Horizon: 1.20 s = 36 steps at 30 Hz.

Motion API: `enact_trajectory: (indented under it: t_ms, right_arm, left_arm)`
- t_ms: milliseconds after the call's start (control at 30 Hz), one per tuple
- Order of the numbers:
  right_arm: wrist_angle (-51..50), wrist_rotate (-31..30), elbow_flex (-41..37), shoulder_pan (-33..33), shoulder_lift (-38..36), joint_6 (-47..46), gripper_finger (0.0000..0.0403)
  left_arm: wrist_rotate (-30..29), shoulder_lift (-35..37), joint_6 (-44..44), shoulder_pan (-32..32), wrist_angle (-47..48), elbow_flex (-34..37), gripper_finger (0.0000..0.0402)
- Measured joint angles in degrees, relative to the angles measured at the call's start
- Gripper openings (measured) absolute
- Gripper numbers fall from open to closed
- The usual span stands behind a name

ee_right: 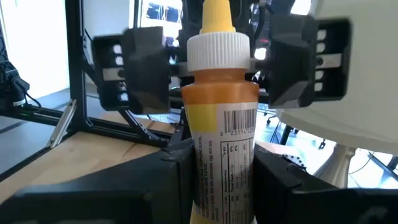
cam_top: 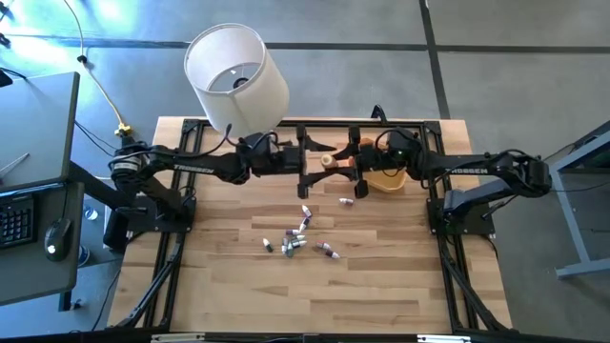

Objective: Pick & Place food coloring
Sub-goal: Adjust the large yellow food coloring bottle in the yellow bin

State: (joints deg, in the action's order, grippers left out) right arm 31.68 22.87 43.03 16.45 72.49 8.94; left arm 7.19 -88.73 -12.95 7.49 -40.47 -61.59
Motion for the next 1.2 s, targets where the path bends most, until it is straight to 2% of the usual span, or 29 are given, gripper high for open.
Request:
enact_trajectory:
  t_ms: [233, 433, 567, 867, 1033, 1200]
  right_arm:
    - [-0.7, 0.0, 0.0, 0.0, 0.0, 1.3, 0.0108]
    - [-0.7, -0.2, 0.0, 0.0, 0.0, 3.1, 0.0108]
    - [-0.7, -0.4, 0.0, 0.0, 0.0, 3.1, 0.0108]
    - [-1.5, -5.8, 0.0, 0.0, 0.0, 3.1, 0.0108]
    - [-3.5, -6.4, 0.0, 0.0, -0.1, 4.7, 0.0115]
    - [-5.5, -6.6, 0.1, 0.0, -0.1, 5.3, 0.0147]
  left_arm:
    - [-0.8, -0.4, -0.2, 0.0, 2.9, -2.5, 0.0269]
    - [-4.4, -0.4, -0.7, 0.0, 3.4, -2.5, 0.0266]
    - [-5.0, -0.4, -1.8, 0.0, 3.9, -2.5, 0.0235]
    - [-5.6, -0.4, -2.1, 0.0, 5.3, -2.4, 0.0124]
    - [-5.6, -0.4, -2.3, 0.0, 6.0, -2.3, 0.0122]
    - [-8.0, -0.5, -2.7, 0.0, 6.8, -2.3, 0.0132]
